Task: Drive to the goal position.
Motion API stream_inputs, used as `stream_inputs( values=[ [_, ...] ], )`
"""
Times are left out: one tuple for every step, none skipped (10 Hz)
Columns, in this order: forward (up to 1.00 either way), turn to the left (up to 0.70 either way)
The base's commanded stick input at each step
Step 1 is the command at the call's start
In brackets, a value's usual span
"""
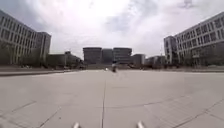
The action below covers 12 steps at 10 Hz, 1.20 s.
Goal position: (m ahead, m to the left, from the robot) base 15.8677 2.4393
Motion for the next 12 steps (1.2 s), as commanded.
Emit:
stream_inputs(
  values=[
    [0.7,0.0],
    [0.7,0.0],
    [0.7,0.0],
    [0.7,0.0],
    [0.7,0.0],
    [0.7,0.0],
    [0.7,0.0],
    [0.7,0.0],
    [0.7,0.0],
    [0.7,0.0],
    [0.7,0.0],
    [0.7,0.0]
  ],
)
